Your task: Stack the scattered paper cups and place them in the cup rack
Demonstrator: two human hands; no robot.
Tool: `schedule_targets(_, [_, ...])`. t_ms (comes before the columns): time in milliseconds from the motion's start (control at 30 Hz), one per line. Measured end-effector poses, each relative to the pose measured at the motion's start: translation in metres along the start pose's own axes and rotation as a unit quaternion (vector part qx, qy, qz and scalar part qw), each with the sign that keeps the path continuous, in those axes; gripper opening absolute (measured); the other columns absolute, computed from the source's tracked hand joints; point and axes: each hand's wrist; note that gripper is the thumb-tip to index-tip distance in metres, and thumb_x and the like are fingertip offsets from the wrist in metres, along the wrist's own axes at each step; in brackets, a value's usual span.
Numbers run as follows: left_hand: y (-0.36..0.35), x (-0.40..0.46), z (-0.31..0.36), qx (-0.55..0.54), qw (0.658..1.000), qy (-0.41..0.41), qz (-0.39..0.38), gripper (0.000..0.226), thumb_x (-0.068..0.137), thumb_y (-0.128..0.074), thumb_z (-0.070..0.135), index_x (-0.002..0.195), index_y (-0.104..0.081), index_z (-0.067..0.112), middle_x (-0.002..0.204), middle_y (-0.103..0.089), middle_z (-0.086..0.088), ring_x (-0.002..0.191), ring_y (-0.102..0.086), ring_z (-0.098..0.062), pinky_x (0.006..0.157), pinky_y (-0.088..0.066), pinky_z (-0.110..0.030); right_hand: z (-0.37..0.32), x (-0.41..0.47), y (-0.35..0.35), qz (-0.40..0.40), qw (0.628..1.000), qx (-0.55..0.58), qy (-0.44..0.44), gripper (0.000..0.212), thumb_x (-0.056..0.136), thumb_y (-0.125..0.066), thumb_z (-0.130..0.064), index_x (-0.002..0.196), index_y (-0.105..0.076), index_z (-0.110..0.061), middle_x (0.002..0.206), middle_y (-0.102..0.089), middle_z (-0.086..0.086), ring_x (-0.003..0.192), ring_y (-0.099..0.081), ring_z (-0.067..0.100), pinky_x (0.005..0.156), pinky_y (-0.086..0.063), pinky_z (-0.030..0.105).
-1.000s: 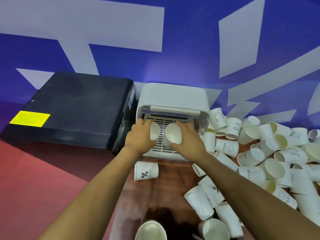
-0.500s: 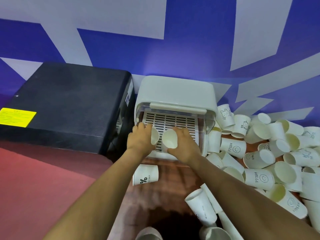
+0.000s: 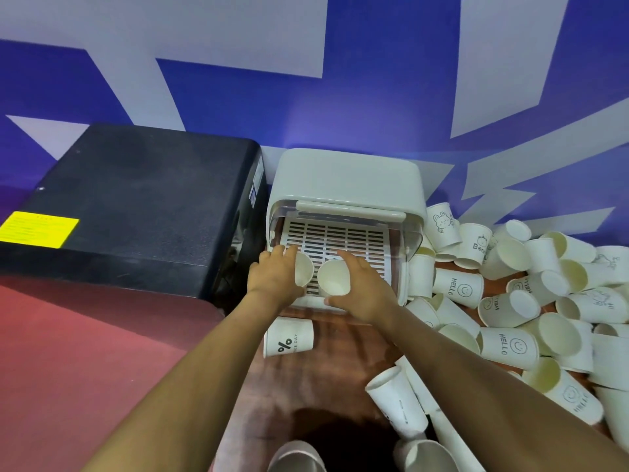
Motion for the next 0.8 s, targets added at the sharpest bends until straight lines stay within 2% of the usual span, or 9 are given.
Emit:
schedule_targets(67, [0.002,-0.006,-0.002,-0.027,1.000,-0.009,0.008,0.082,0.080,-0.069,0.043,0.145,-0.024,0.023,0.145,-0.035,-0.003,0.130,-0.038,-0.029,0.100,-0.040,-0.044,0.002,-0.006,0.007,0.007,1.000,0.010,0.008,0.098,0.070,-0.077,-0.047,0.147,-0.018,-0.031,0.150,-0.032,-0.003,0.132,-0.039,0.021,0.105,-0.040,0.043])
schedule_targets(167, [0.007,-0.030,-0.007,-0.092,0.992,-0.041,0.078,0.068,0.080,-0.068,0.038,0.138,-0.036,0.024,0.140,-0.040,0.000,0.124,-0.041,-0.026,0.096,-0.045,-0.041,0.012,-0.023,0.020,0.025,0.999,0.028,0.029,0.092,0.072,-0.077,-0.042,0.146,-0.025,-0.029,0.147,-0.035,-0.001,0.131,-0.039,0.019,0.106,-0.039,0.041])
schedule_targets(233, [0.006,-0.053,-0.011,-0.128,0.984,-0.066,0.106,0.055,0.082,-0.067,0.034,0.131,-0.045,0.024,0.132,-0.045,0.002,0.116,-0.045,-0.024,0.088,-0.047,-0.038,0.020,-0.039,0.029,0.033,0.998,0.030,0.037,0.077,0.075,-0.075,-0.038,0.141,-0.036,-0.027,0.138,-0.044,-0.002,0.123,-0.045,0.016,0.102,-0.042,0.036])
schedule_targets(300, [0.000,-0.074,-0.017,-0.143,0.980,-0.079,0.115,0.043,0.082,-0.067,0.032,0.121,-0.053,0.024,0.120,-0.050,0.004,0.107,-0.050,-0.021,0.080,-0.049,-0.036,0.029,-0.060,0.034,0.025,0.999,0.026,0.040,0.054,0.080,-0.072,-0.034,0.129,-0.051,-0.025,0.118,-0.055,-0.006,0.106,-0.054,0.012,0.092,-0.047,0.029])
schedule_targets(433, [-0.019,-0.097,-0.029,-0.197,0.978,0.016,0.069,0.031,0.083,-0.066,0.035,0.110,-0.055,0.024,0.102,-0.052,0.005,0.094,-0.057,-0.019,0.075,-0.049,-0.036,0.046,-0.099,0.030,-0.015,0.998,-0.037,0.053,0.026,0.087,-0.063,-0.029,0.113,-0.061,-0.026,0.100,-0.063,-0.006,0.092,-0.059,0.010,0.079,-0.047,0.026])
schedule_targets(533, [-0.034,-0.097,-0.041,-0.227,0.970,0.085,-0.011,0.035,0.082,-0.064,0.038,0.111,-0.052,0.022,0.110,-0.057,-0.002,0.095,-0.059,-0.024,0.084,-0.051,-0.042,0.056,-0.117,0.018,-0.054,0.990,-0.116,0.066,0.029,0.089,-0.060,-0.029,0.117,-0.059,-0.024,0.108,-0.060,-0.002,0.101,-0.057,0.014,0.083,-0.046,0.028])
schedule_targets(600, [-0.040,-0.096,-0.044,-0.230,0.966,0.113,-0.030,0.037,0.083,-0.063,0.038,0.112,-0.050,0.019,0.112,-0.058,-0.006,0.097,-0.059,-0.027,0.085,-0.051,-0.045,0.059,-0.125,0.010,-0.078,0.981,-0.157,0.080,0.035,0.088,-0.058,-0.030,0.123,-0.057,-0.026,0.117,-0.056,-0.002,0.109,-0.054,0.017,0.089,-0.045,0.030])
schedule_targets(733, [-0.048,-0.095,-0.043,-0.211,0.966,0.130,-0.078,0.038,0.089,-0.056,0.038,0.117,-0.050,0.014,0.117,-0.059,-0.008,0.105,-0.057,-0.029,0.087,-0.048,-0.037,0.061,-0.136,0.003,-0.098,0.961,-0.236,0.107,0.044,0.087,-0.058,-0.038,0.130,-0.052,-0.029,0.127,-0.050,-0.004,0.113,-0.047,0.019,0.091,-0.037,0.031])
schedule_targets(800, [-0.053,-0.096,-0.042,-0.209,0.965,0.128,-0.099,0.033,0.090,-0.054,0.041,0.109,-0.054,0.014,0.115,-0.061,-0.008,0.102,-0.057,-0.028,0.085,-0.047,-0.036,0.061,-0.139,0.000,-0.097,0.953,-0.267,0.106,0.045,0.088,-0.056,-0.039,0.132,-0.050,-0.028,0.130,-0.048,-0.003,0.115,-0.045,0.020,0.091,-0.035,0.033])
Point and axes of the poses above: each hand's wrist, its own x-axis towards the middle knuckle, its own y-axis out of the back of the hand, z = x × y
